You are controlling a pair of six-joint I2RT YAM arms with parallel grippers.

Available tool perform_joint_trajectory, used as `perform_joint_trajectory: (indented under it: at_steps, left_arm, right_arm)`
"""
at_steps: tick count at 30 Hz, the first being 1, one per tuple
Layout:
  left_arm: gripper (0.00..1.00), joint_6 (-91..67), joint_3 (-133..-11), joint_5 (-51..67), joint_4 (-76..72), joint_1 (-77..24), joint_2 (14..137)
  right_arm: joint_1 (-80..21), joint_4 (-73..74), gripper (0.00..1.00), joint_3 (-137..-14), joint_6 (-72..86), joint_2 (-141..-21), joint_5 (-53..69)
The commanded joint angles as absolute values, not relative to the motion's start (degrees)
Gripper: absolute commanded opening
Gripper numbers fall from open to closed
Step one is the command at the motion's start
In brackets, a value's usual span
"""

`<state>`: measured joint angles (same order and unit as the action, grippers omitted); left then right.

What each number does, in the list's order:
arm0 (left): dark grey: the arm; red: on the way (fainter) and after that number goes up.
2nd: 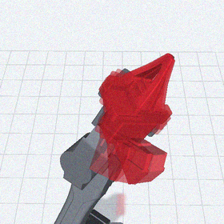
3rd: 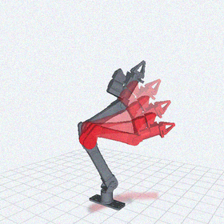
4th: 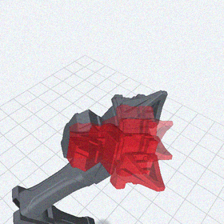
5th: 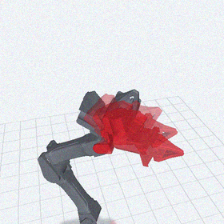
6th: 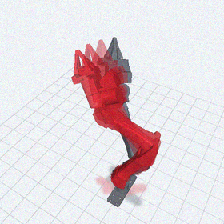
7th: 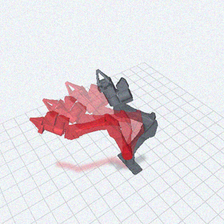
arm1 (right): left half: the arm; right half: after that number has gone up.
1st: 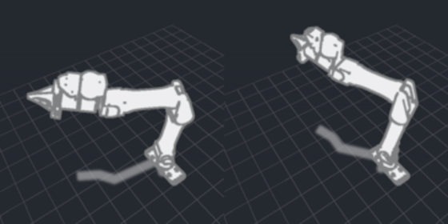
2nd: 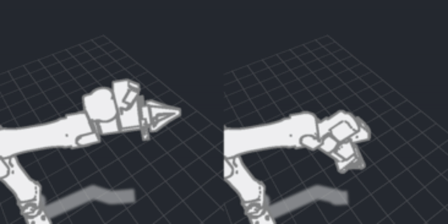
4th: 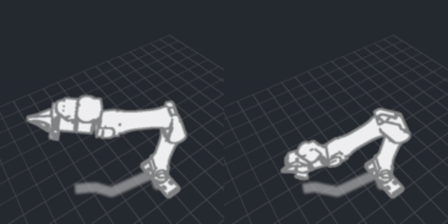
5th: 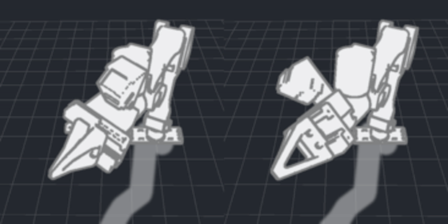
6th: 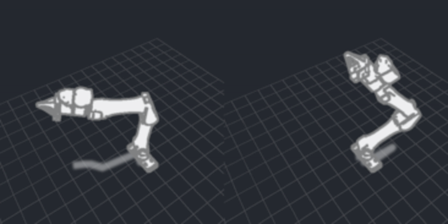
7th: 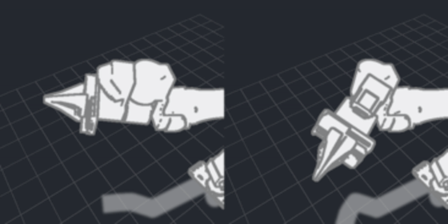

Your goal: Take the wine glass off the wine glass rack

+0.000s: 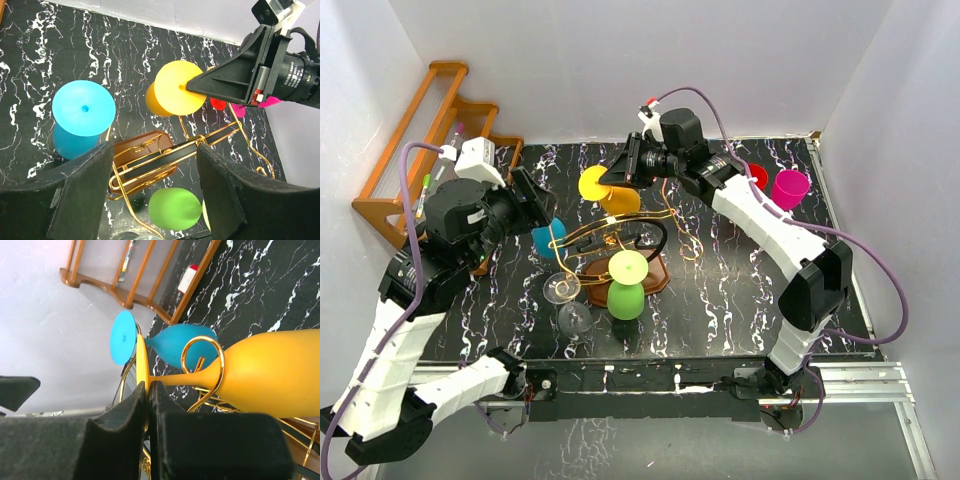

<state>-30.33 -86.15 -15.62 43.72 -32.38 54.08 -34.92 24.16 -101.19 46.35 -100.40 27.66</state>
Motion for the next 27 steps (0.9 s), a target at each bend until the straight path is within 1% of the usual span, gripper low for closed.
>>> perform_joint_trajectory:
  at_steps: [1, 3, 6, 8, 16, 21, 24, 27]
  left_arm:
    - [0.65, -30.49, -87.36, -14.32, 42.52, -32.38, 54.52]
    - [0.65, -30.54, -87.31, -14.05, 42.24, -32.35, 54.88]
    - [0.65, -30.53, -87.65, -14.03, 42.21, -32.36, 55.17]
    - [0.65, -30.64, -87.79, -13.91, 42.1, -32.35, 55.2]
    - [0.65, -31.07, -88.56, -13.58, 42.49, -32.41, 55.29]
    - [0.65, -31.34, -90.17, -13.61, 42.8, -32.41, 55.28]
    - [0.65, -31.53, -90.85, -13.78, 42.89, -32.38, 55.39]
    - [0.65, -31.93, -90.94, -13.04, 42.43, -32.42, 55.49]
  right_arm:
    - [-35.15, 20.83, 0.07, -101.23, 44.74, -95.56, 34.68]
    - [-36.24, 23.45, 0.08, -103.33, 43.3, -96.87, 37.11]
    - [-38.24, 29.01, 0.08, -108.38, 39.78, -99.59, 36.99]
    - [-38.88, 29.73, 0.08, -109.53, 39.27, -101.61, 36.86]
    - [-39.19, 23.09, 0.08, -111.2, 36.41, -105.75, 34.55]
    - [-39.13, 18.88, 0.08, -116.72, 32.7, -110.27, 32.85]
    - [-39.04, 18.55, 0.08, -122.63, 31.14, -113.61, 32.54]
    - [-38.94, 18.46, 0.08, -125.63, 27.89, -114.69, 29.25]
